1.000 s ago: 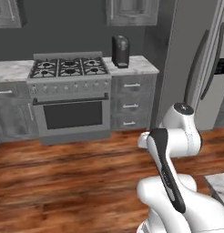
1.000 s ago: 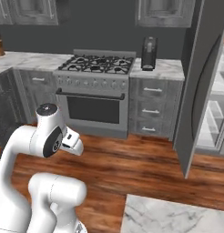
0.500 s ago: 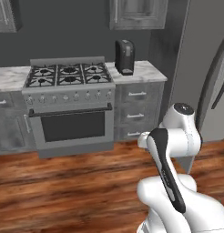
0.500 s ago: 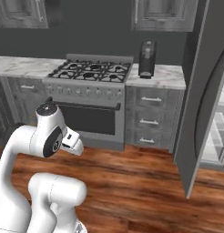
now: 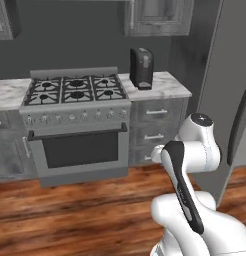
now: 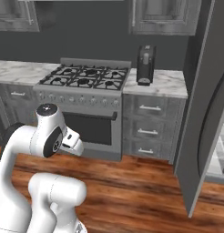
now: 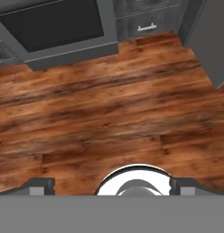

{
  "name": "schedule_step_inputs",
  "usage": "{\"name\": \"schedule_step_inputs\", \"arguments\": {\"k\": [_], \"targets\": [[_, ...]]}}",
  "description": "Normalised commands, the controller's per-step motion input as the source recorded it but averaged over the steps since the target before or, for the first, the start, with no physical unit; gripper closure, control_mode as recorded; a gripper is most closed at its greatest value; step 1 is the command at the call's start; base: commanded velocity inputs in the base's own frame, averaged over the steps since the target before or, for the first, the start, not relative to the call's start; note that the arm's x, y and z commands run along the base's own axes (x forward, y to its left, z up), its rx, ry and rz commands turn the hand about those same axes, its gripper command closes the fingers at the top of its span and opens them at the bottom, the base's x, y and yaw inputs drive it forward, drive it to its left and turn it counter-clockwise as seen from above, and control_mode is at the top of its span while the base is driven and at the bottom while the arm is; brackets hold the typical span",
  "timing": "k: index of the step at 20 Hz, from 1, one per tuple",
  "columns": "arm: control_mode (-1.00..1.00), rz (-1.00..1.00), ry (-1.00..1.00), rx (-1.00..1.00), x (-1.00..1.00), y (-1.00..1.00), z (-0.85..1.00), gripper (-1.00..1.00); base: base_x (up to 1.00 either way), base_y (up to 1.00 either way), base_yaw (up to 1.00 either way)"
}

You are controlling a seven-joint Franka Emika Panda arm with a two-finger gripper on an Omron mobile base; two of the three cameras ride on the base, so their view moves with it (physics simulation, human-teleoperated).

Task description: Pick up the apple and kiwi from the fridge and place one fruit on each plate on the dining counter.

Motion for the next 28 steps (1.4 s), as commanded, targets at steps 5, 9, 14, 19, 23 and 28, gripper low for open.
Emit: {"name": "schedule_step_inputs", "arguments": {"k": [5,9,14,19,23,28], "targets": [[1.0,0.0,0.0,0.0,0.0,0.0,0.0,-1.0,0.24,-0.24,0.0],[1.0,0.0,0.0,0.0,0.0,0.0,0.0,-1.0,0.42,-0.6,-0.05],[1.0,0.0,0.0,0.0,0.0,0.0,0.0,-1.0,0.37,-0.45,-0.28],[1.0,0.0,0.0,0.0,0.0,0.0,0.0,-1.0,0.0,-0.42,-0.28],[1.0,0.0,0.0,0.0,0.0,0.0,0.0,-1.0,0.04,-0.6,-0.4],[1.0,0.0,0.0,0.0,0.0,0.0,0.0,-1.0,0.16,-0.63,-0.51]]}}
